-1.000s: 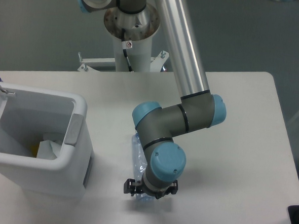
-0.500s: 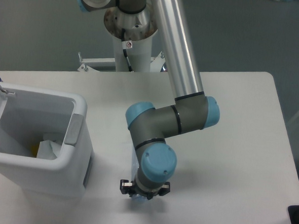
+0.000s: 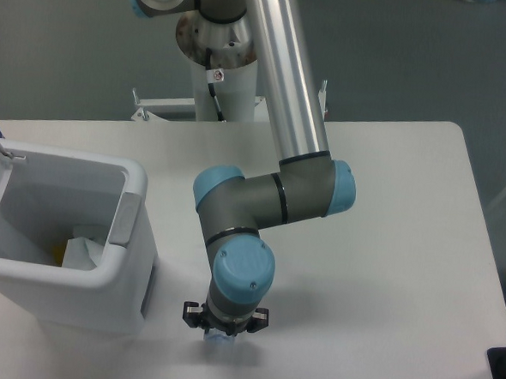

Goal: Place the trash in the trash can
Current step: 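Lift the bottle and carry it into the trash bin opening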

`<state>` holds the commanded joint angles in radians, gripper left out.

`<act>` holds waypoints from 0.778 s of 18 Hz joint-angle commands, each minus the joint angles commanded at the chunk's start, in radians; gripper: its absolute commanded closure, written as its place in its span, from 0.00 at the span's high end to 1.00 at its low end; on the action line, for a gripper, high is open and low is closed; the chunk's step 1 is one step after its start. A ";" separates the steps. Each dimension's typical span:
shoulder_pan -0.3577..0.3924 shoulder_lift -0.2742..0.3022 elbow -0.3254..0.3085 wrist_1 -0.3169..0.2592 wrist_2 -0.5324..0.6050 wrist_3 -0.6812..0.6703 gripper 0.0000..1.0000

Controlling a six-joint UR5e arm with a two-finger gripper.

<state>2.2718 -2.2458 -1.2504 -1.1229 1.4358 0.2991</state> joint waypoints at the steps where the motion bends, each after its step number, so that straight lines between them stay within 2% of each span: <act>1: 0.005 0.008 0.021 0.000 -0.015 0.000 0.20; 3: 0.032 0.035 0.058 0.000 -0.064 -0.002 0.20; 6: 0.087 0.115 0.082 0.008 -0.200 0.000 0.20; 8: 0.129 0.170 0.082 0.047 -0.325 -0.009 0.20; 11: 0.186 0.239 0.092 0.136 -0.477 -0.069 0.21; 14: 0.204 0.284 0.130 0.152 -0.566 -0.121 0.21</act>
<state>2.4758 -1.9621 -1.1199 -0.9710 0.8700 0.1780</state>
